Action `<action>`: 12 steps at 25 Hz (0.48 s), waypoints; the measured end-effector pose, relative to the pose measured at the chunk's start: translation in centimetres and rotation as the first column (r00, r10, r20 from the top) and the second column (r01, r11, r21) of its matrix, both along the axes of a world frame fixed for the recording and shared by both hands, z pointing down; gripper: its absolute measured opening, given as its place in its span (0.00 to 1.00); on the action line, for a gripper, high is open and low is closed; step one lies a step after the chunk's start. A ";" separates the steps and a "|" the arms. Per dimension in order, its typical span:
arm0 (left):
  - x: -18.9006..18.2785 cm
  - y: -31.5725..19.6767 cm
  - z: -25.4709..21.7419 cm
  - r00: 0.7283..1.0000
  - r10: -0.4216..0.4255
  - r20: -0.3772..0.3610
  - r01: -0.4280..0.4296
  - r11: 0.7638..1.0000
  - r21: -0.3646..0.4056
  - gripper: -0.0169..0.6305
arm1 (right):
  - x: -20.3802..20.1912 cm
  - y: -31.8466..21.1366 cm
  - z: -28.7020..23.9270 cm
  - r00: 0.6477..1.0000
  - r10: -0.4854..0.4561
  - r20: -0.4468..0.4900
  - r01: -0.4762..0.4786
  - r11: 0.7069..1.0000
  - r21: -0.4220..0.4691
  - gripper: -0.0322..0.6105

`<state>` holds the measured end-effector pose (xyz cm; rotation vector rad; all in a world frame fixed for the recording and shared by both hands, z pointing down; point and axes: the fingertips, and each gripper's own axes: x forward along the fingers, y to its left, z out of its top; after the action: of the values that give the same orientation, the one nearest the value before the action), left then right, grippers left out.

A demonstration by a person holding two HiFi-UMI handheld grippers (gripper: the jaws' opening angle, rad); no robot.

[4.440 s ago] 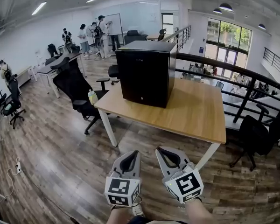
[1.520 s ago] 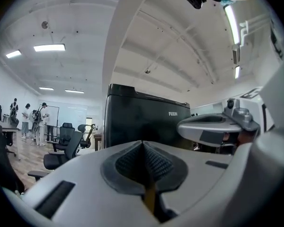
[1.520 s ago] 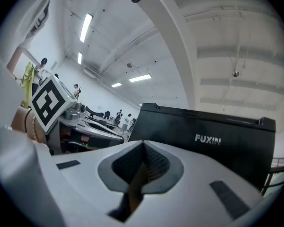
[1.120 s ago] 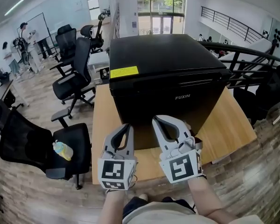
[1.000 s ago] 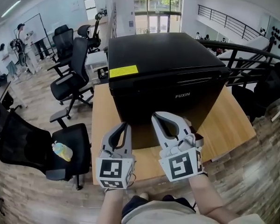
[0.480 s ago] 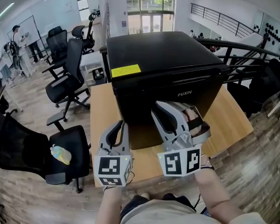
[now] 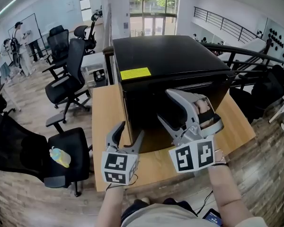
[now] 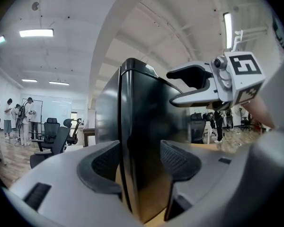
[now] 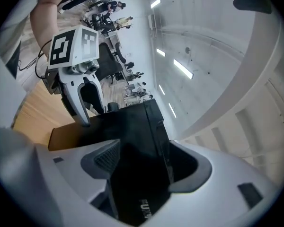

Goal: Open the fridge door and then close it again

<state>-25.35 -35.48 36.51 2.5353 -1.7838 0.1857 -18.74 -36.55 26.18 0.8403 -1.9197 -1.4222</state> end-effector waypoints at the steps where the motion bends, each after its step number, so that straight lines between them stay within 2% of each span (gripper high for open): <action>1: 0.1 -0.2 0.2 1.000 0.008 0.004 -0.008 1.000 -0.005 0.41 | -0.2 -0.1 0.2 1.000 -0.008 -0.023 0.007 1.000 -0.014 0.55; 3: 0.3 -0.4 0.5 1.000 0.025 0.009 -0.025 1.000 -0.010 0.41 | -0.3 -0.4 0.5 0.997 -0.015 -0.072 0.012 0.999 -0.034 0.60; 12: 0.3 -1.5 0.6 0.998 0.063 0.007 -0.063 0.998 -0.004 0.41 | -0.4 -1.8 1.2 0.981 0.018 -0.192 -0.037 0.994 -0.101 0.58</action>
<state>-25.06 -36.93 37.11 2.5935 -1.7053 0.1994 -19.19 -38.35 27.36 0.6547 -1.8124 -1.3237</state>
